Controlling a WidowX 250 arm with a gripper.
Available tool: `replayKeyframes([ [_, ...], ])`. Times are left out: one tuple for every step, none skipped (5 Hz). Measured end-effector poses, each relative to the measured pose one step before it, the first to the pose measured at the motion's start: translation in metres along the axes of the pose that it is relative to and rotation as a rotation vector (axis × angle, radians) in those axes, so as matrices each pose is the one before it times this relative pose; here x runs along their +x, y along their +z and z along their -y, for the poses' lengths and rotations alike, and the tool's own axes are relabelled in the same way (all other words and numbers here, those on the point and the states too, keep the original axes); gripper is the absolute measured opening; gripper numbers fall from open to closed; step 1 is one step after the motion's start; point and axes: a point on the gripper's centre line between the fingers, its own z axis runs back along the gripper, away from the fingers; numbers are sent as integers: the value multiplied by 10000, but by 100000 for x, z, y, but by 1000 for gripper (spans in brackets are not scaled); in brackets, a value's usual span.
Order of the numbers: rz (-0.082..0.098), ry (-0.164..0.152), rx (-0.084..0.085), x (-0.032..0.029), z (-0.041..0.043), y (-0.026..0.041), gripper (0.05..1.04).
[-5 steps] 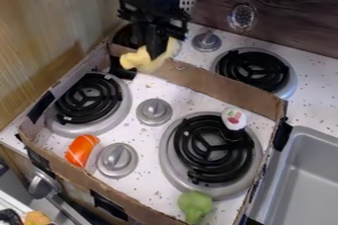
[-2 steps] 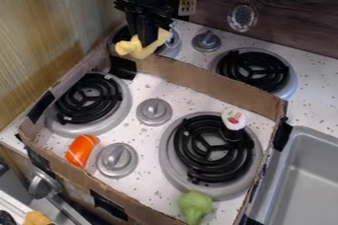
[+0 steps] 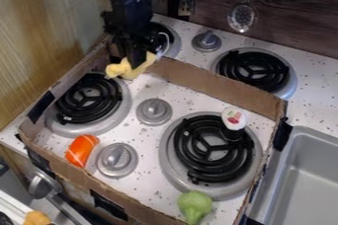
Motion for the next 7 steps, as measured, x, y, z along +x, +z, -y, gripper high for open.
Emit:
replayKeyframes([
  [38,5,22,-847,-819,-583,113],
  [103,-208,124,-407,-1291,-224,113],
  [68,27,-140,-128,-1361,-664,113],
  [111,-45,-80,69,-316,-692,149],
  [268,333,81,71,77,-407,362],
  [-65,246,-32,11,425,-140,641],
  [-60,377,338,-18,1203,1211,940],
])
